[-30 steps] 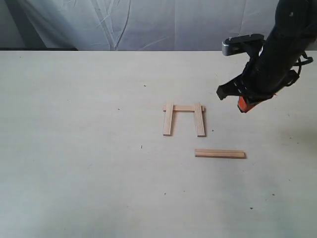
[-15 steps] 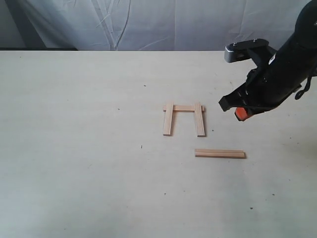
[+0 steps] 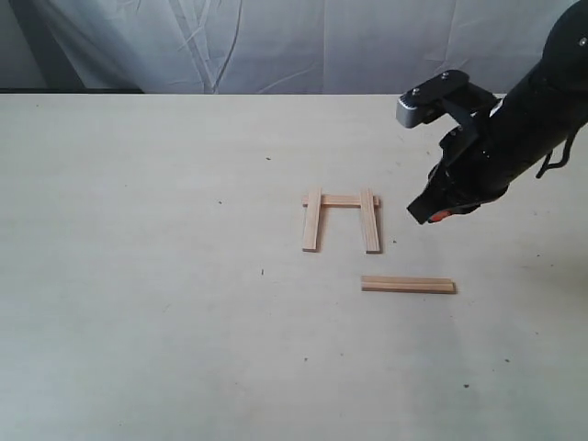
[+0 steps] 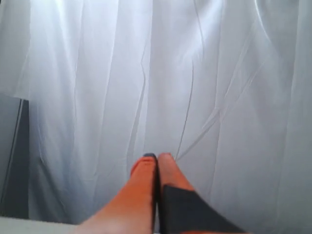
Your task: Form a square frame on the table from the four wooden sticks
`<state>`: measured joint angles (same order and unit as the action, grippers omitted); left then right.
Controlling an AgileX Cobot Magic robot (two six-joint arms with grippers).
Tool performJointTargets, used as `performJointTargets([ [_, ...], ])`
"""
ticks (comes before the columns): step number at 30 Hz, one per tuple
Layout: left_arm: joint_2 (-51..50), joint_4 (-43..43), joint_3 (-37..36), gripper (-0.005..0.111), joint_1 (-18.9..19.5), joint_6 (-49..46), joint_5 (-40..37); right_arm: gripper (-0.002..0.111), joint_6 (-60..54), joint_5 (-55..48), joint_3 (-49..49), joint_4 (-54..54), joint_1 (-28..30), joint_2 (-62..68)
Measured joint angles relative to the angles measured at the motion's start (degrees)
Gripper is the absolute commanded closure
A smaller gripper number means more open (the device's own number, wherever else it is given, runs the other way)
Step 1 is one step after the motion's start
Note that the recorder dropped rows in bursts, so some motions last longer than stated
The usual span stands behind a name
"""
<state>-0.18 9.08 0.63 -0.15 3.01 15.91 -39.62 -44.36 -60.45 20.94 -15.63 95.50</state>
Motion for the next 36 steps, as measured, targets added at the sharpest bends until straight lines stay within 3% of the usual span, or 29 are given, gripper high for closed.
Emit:
performJointTargets([
  [3, -1.3, 6.2, 5.7, 0.107, 0.0, -3.0, -8.5, 0.105, -7.5, 0.0, 0.0, 2.3, 0.0, 1.7],
  [7, -13.0, 6.5, 21.2, 0.107, 0.0, -6.8, -26.4, 0.076, -15.5, 0.8, 0.0, 4.3, -1.3, 3.5],
  [9, -22.8, 3.6, 30.8, 0.107, 0.0, -7.3, -37.2, 0.067, -17.1, 2.0, 0.0, 3.9, -3.0, 4.6],
  [11, -33.7, -0.1, 40.1, 0.107, 0.0, -7.9, -47.7, 0.066, -17.8, 2.9, 0.0, 1.9, -4.7, 5.3],
  [15, -53.9, -2.6, 53.1, 0.107, 0.0, -11.7, -61.3, 0.066, -18.5, 2.9, 0.0, -3.7, -7.3, 6.5],
  [19, -70.3, 3.5, 58.1, 0.107, 0.0, -19.2, -64.4, 0.066, -18.6, 1.6, 0.0, -7.6, -7.8, 8.4],
  [22, -85.1, 14.0, 58.7, 0.107, -0.1, -28.0, -63.7, 0.066, -21.5, 2.2, 0.0, -9.1, -7.8, 11.0],
  [29, -97.6, 29.8, 62.3, 0.107, -2.1, -39.9, -58.7, 0.066, -26.7, 3.7, 0.0, -8.0, -7.8, 15.0],
  [33, -100.9, 31.5, 67.5, 0.107, -2.1, -41.2, -58.7, 0.066, -27.5, 3.7, -0.1, -7.8, -7.8, 16.6],
  [35, -101.7, 32.6, 69.5, 0.107, -2.1, -42.4, -59.1, 0.076, -29.3, 3.4, -0.2, -7.8, -7.8, 17.1],
  [36, -102.2, 32.8, 70.2, 0.107, -2.1, -42.9, -59.9, 0.088, -29.9, 3.3, -0.3, -7.8, -7.8, 17.1],
])
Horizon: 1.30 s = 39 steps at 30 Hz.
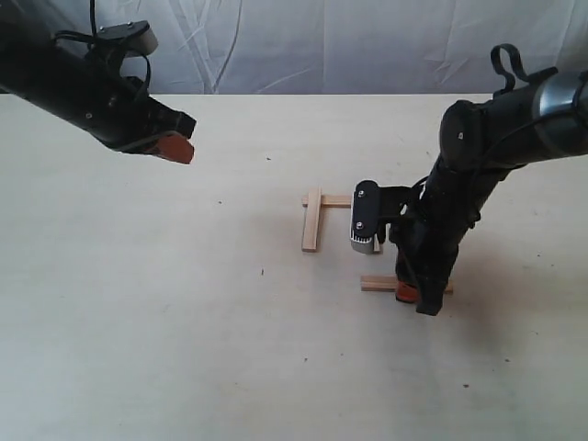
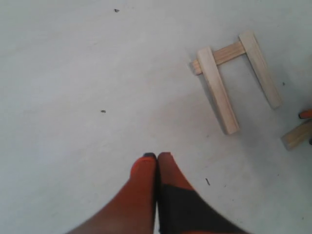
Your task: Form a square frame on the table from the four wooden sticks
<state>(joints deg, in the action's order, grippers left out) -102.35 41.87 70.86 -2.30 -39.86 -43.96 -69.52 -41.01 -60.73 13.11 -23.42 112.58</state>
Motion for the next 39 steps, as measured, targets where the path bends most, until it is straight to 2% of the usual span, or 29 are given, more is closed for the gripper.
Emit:
performJointTargets([
  [2, -0.9, 0.3, 1.3, 0.107, 0.0, -0.6, -2.1, 0.106, -1.1, -0.1, -0.1, 0.0, 0.0, 0.1],
  [3, -1.5, 0.6, 1.9, 0.107, 0.0, -0.7, -3.1, 0.108, -1.4, -0.1, -0.1, 0.1, 0.0, 0.2],
  [12, -3.6, 1.7, 4.9, 0.107, 0.0, -1.0, -4.7, 0.108, -2.0, 0.2, -1.5, -0.4, -0.1, -1.0],
  [15, -4.2, 2.7, 5.0, 0.107, 0.0, -1.0, -4.4, 0.108, -2.0, 0.1, -8.2, 2.9, -0.3, -3.0],
  [19, -7.0, 7.1, 7.4, 0.107, -0.1, -1.1, -4.4, 0.108, -2.0, -3.1, -17.5, 0.4, -3.0, -0.4],
  [27, -12.0, 8.8, 8.2, 0.107, -5.1, -1.1, -0.2, 0.108, 0.5, -4.4, -21.0, -0.8, -4.2, 7.2],
  [39, -21.3, 15.3, 8.2, 0.107, -8.5, -1.1, 3.0, 0.108, -0.1, -3.9, -21.1, 1.3, -4.2, 8.8],
])
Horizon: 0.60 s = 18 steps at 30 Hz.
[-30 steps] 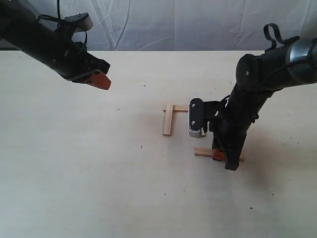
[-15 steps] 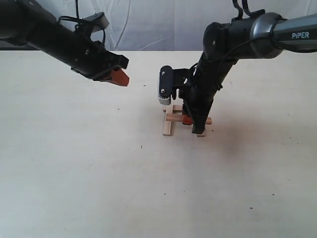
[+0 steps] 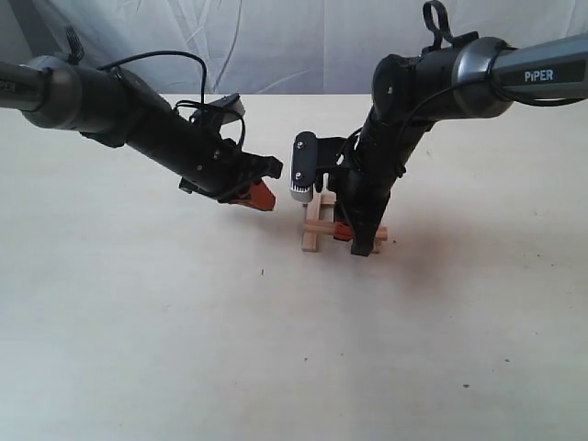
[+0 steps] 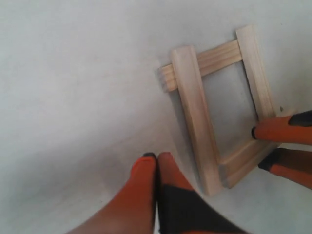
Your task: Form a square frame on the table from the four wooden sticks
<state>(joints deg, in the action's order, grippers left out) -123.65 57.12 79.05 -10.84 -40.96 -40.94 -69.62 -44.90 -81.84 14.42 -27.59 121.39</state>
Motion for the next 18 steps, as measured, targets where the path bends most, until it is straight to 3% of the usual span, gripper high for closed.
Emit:
performJointTargets([
  [18, -1.2, 2.9, 0.0, 0.107, 0.0, 0.0, -1.2, 0.108, -1.0, 0.1, -0.1, 2.0, 0.0, 1.8],
])
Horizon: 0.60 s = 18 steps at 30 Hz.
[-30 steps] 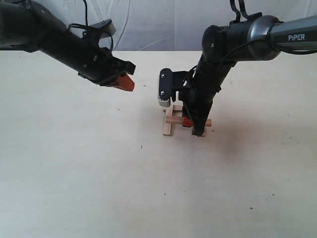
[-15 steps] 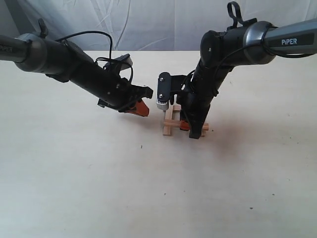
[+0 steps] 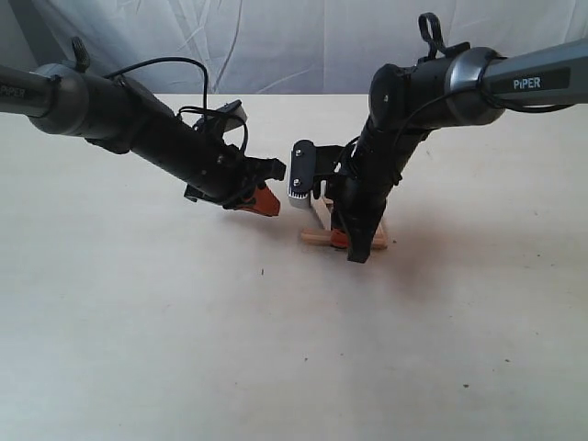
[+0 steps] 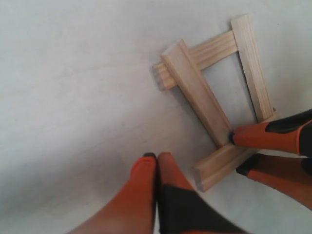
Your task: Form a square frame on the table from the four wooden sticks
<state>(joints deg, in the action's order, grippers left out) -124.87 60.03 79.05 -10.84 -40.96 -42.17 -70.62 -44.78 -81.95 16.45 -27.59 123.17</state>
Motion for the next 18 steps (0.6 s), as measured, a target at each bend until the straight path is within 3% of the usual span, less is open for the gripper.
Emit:
performJointTargets([
  [2, 0.0, 0.0, 0.0, 0.107, 0.0, 0.0, 0.0, 0.103, -0.1, 0.0, 0.0, 0.0, 0.0, 0.0],
  [6, 0.0, 0.0, 0.0, 0.107, 0.0, 0.0, 0.0, 0.075, -0.1, 0.0, 0.0, 0.1, 0.0, 0.0],
  [8, 0.0, 0.0, 0.0, 0.107, 0.0, 0.0, 0.0, 0.066, -0.1, 0.0, 0.0, 0.1, 0.0, 0.0],
  [18, 0.0, 0.0, 0.0, 0.107, 0.0, 0.0, -0.2, 0.065, -0.1, 0.1, 0.0, 0.3, 0.0, -0.4],
])
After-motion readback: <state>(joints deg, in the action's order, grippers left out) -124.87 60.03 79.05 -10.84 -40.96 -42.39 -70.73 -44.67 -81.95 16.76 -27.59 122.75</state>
